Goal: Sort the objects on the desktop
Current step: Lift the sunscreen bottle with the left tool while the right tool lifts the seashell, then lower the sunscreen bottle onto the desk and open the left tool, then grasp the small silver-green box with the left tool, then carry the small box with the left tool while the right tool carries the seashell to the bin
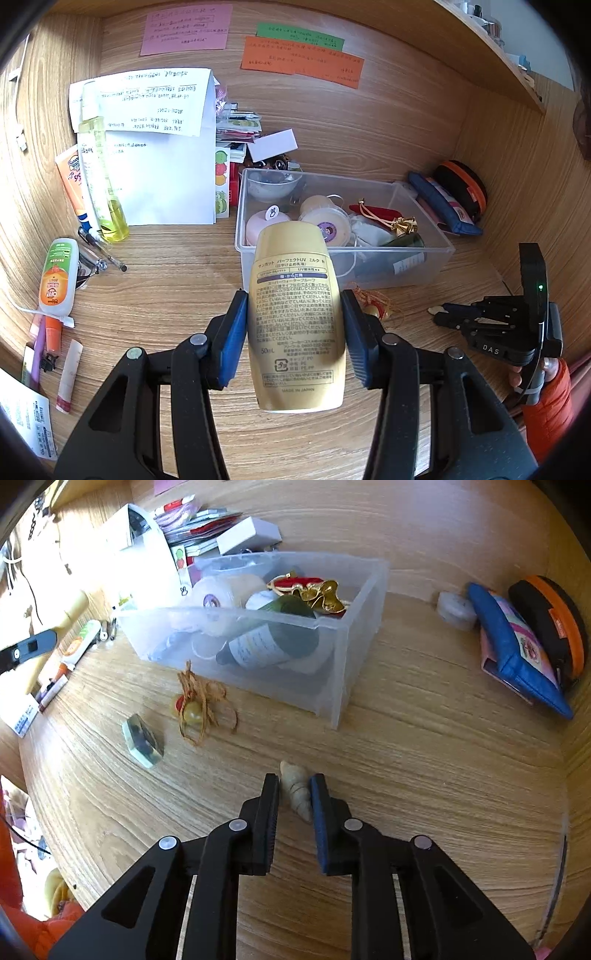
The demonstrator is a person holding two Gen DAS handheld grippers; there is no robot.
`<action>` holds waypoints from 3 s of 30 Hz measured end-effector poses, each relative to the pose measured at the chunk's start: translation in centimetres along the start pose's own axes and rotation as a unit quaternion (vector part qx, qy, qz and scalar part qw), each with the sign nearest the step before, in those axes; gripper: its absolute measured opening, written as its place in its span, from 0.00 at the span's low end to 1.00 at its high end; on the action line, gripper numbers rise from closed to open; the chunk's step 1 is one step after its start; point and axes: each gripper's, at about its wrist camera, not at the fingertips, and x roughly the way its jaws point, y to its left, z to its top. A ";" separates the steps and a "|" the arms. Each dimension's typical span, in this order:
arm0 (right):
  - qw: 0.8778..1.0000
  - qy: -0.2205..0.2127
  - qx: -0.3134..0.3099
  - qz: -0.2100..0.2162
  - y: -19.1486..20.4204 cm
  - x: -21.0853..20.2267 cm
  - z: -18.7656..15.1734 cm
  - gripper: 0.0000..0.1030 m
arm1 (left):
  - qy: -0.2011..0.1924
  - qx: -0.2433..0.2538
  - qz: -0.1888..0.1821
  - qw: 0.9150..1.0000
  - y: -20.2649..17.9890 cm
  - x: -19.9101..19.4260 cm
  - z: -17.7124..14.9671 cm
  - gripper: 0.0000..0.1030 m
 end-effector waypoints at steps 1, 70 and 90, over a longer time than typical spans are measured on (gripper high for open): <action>1.000 0.000 0.002 0.001 0.0 0.0 0.0 0.16 | 0.000 0.000 0.001 1.000 0.0 0.0 0.0 0.47; 0.994 -0.091 0.029 0.055 -1.9 -6.1 -0.1 0.15 | 0.157 0.111 -0.110 0.975 -11.1 10.2 -3.6 0.34; 0.986 -0.137 0.015 0.098 -0.5 -7.9 3.8 0.15 | 0.042 0.061 -0.093 0.993 -7.0 4.3 2.9 0.32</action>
